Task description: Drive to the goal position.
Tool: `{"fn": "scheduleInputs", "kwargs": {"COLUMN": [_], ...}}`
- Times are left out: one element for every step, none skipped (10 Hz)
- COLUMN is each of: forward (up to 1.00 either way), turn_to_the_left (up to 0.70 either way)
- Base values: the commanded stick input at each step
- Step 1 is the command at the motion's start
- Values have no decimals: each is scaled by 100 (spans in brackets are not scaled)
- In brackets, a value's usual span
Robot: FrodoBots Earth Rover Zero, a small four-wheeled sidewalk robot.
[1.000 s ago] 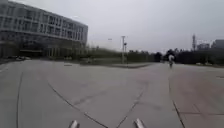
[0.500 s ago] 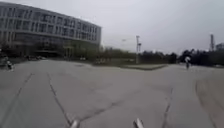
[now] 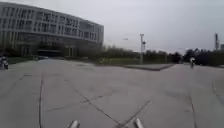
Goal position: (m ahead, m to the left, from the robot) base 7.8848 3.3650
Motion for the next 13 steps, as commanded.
{"fn": "scheduleInputs", "kwargs": {"forward": [100,100,100,100,100,100,100,100,100,100,100,100,100], "turn_to_the_left": [2,2,2,2,2,2,2,2,2,2,2,2,2]}}
